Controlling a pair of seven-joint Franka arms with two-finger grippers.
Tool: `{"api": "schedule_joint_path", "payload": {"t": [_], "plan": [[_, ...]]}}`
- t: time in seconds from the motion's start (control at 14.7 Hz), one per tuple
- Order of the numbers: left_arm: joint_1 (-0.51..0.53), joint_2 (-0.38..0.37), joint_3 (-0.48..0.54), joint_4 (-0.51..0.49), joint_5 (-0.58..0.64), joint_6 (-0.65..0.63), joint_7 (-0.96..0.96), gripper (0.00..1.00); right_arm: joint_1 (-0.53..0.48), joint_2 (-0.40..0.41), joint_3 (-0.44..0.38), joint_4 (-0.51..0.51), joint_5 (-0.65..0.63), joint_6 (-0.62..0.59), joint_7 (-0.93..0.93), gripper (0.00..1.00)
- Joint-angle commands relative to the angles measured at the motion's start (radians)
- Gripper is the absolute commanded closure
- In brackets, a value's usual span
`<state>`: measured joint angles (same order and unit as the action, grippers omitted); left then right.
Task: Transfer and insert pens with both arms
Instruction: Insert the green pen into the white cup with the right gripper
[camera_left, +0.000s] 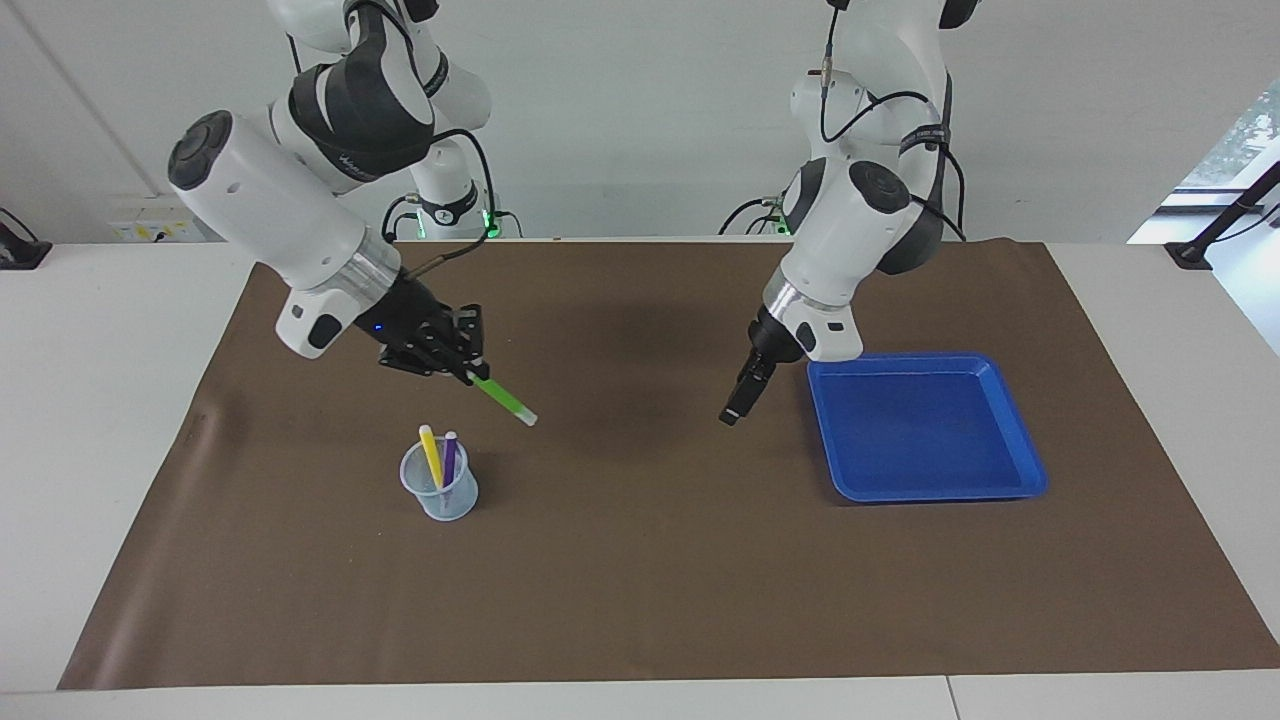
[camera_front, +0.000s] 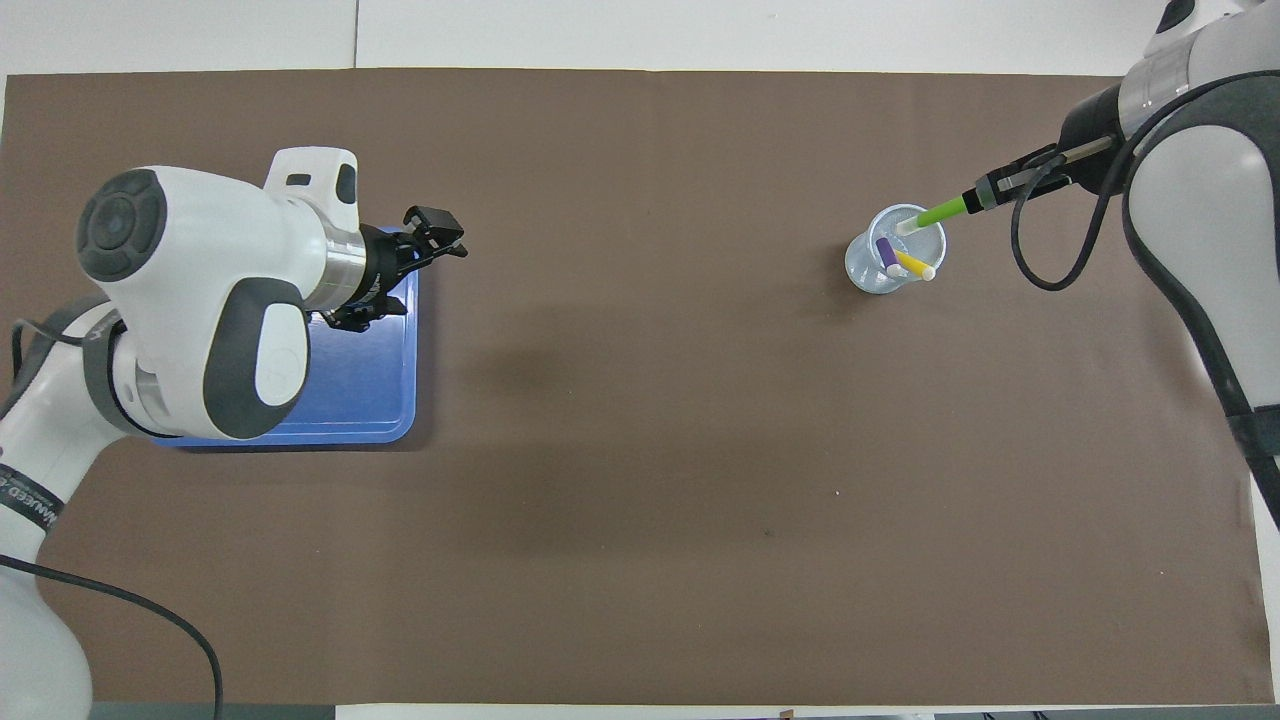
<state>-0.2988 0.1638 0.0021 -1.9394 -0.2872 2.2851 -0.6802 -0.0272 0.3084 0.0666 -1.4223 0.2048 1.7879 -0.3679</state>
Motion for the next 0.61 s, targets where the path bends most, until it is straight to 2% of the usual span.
{"api": "schedule_joint_path", "payload": {"t": [0.0, 0.34, 0.54], "plan": [[0.082, -0.049, -0.008, -0.047, 0.035, -0.056, 0.227, 0.00, 0.003, 0.005, 0.013, -0.027, -0.044, 0.040, -0.040, 1.00], [0.251, -0.089, -0.008, -0.046, 0.079, -0.166, 0.537, 0.00, 0.018, -0.022, 0.016, -0.122, -0.042, 0.166, -0.040, 1.00], [0.320, -0.144, -0.008, -0.035, 0.144, -0.268, 0.708, 0.00, 0.018, -0.077, 0.018, -0.265, -0.039, 0.261, -0.048, 1.00]]}}
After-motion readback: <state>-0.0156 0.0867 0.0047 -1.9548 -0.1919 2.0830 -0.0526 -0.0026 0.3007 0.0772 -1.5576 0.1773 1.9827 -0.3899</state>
